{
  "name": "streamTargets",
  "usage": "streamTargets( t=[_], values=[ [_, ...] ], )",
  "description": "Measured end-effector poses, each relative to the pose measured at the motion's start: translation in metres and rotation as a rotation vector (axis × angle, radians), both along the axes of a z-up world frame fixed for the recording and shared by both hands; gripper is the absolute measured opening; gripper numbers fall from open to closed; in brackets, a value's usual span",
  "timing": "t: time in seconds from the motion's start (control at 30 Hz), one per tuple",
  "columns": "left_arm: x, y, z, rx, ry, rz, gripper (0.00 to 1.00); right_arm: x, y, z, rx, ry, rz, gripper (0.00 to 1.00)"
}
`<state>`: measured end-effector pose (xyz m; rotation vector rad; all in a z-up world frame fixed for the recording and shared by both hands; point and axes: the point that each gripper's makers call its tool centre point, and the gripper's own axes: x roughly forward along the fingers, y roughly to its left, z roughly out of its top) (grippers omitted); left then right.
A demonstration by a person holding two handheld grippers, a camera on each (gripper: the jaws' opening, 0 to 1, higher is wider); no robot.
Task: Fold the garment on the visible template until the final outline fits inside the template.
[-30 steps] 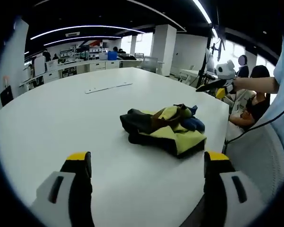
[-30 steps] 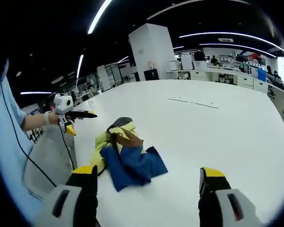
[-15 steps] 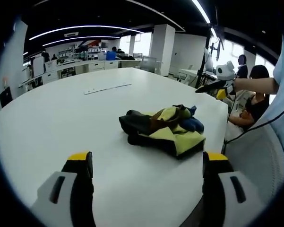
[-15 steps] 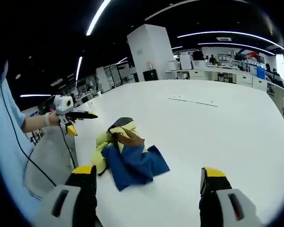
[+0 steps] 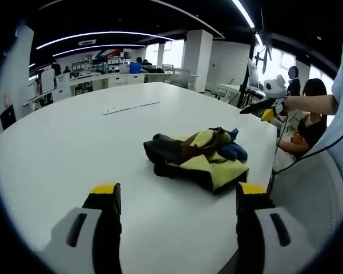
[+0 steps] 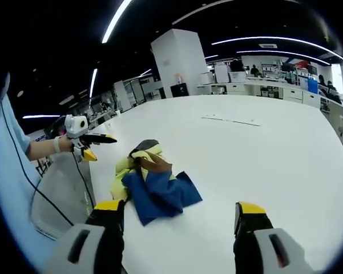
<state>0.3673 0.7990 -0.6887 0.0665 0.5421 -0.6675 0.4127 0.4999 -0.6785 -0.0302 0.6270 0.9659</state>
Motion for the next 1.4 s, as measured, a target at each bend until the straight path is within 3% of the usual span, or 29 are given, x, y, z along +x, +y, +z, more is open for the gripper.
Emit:
streamTargets(
  t=[0.83, 1.0, 1.2, 1.4],
  values=[
    [0.007, 0.0, 0.003, 0.014, -0.007, -0.001, 0.72, 0.0, 0.003, -0.007, 0.004, 0.031, 0.015, 0.64],
    [0.005, -0.004, -0.002, 0.018, 0.006, -0.017, 0.62, 0.001, 0.011, -0.007, -0.002, 0.045, 0.045, 0.54],
    [0.012, -0.012, -0.004, 0.015, -0.001, -0.034, 0.51, 0.006, 0.031, -0.011, -0.01, 0.052, 0.09, 0.5],
    [0.027, -0.022, 0.0, 0.016, -0.031, -0.062, 0.27, 0.01, 0.05, -0.02, -0.032, 0.079, 0.15, 0.42]
  ],
)
